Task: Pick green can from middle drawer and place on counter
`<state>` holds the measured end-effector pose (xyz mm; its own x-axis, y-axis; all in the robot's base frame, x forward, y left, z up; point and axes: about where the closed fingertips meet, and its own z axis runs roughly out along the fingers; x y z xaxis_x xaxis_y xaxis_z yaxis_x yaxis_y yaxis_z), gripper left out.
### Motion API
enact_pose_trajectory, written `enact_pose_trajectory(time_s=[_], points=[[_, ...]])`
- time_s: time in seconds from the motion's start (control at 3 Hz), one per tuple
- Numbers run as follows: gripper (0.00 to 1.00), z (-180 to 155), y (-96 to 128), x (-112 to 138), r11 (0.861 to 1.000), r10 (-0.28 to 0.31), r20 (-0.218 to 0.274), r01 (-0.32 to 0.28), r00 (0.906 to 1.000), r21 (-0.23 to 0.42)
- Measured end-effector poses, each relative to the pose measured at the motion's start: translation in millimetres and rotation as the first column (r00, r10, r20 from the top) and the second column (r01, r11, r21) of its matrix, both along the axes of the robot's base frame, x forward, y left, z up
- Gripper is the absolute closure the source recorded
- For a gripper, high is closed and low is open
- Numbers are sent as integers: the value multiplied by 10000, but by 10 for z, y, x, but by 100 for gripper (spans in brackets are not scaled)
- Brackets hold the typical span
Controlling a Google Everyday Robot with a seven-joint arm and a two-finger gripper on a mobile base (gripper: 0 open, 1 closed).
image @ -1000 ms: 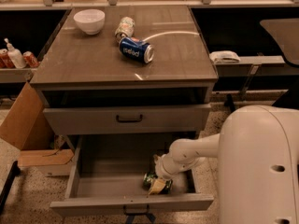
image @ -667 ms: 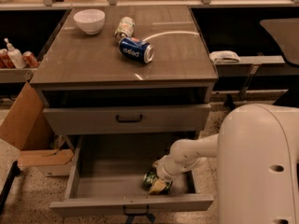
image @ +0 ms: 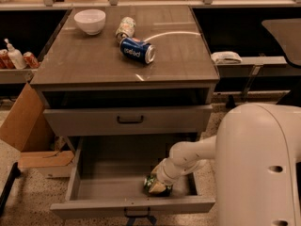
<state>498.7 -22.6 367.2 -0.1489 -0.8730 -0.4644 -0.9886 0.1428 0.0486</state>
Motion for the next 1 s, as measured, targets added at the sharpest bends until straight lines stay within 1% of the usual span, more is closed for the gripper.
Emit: enact_pose_trajectory(time_s=[0.33,0.67,1.0], points=[[96,202,-7,-45,9995,89,318,-99,9995,298],[100,730,-76,-36,9895,214,1179,-379,9928,1396],[100,1131,-410,-60,9714,191,1894,-630,9817,2289]])
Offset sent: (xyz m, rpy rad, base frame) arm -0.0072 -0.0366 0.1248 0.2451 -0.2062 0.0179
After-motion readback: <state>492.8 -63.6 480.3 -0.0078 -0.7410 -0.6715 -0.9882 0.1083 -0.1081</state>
